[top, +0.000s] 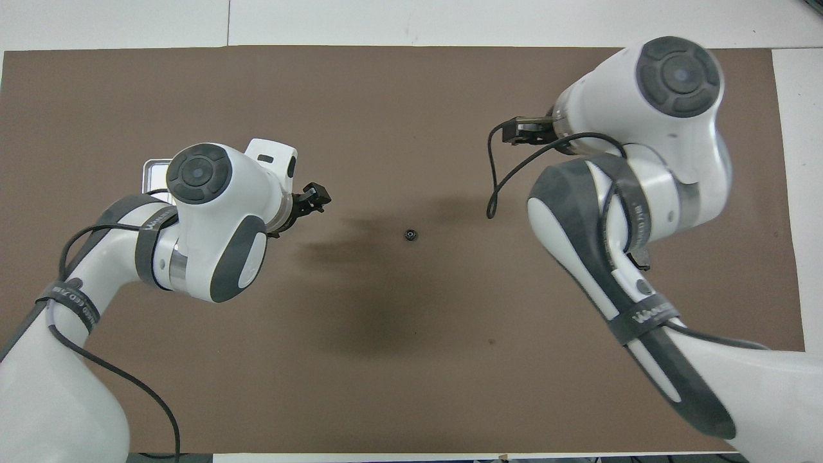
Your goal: Pick bearing gear from pile to tray
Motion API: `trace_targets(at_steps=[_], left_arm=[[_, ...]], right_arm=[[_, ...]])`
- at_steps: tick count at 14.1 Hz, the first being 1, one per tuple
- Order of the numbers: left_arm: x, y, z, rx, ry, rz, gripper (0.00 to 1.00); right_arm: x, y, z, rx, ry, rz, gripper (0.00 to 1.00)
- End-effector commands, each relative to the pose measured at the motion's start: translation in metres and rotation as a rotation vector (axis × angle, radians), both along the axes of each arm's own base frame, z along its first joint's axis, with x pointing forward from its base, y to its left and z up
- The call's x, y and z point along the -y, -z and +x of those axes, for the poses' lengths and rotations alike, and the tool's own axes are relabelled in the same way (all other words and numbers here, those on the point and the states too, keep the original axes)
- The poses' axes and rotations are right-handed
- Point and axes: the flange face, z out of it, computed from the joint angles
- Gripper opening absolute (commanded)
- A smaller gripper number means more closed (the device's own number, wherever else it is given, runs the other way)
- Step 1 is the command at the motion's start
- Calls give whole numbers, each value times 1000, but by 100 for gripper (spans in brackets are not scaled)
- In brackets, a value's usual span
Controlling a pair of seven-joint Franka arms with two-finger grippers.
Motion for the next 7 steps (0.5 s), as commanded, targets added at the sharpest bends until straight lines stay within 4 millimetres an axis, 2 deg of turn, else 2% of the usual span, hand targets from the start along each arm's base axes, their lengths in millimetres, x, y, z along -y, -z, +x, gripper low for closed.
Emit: trace_targets(at_steps=[1,2,3,4,5,6,7], left_arm=[[62,7,9,-23,-20,14,100],[88,10,8,-22,-18,12,100],[106,13,6,-28,-18,14,100],[114,10,5,-28,-12,12,100],[138,19,-6,-49,11,28,100],[157,23,-17,-59,19,43,100],[165,34,-27,-70,20,53,99]], right_arm=[[77,-31,-6,-33,-165,-43,100],[100,-48,-18,-62,-190,-53,100],[117,-68,-32,-91,-192,-57,100],[126,-87,-47,-116,-191,-62,100],[130,-103,-64,-144,-174,-60,100],[139,-116,-82,-185,-143,-56,100],[146,-121,-95,-221,-111,-51,100]])
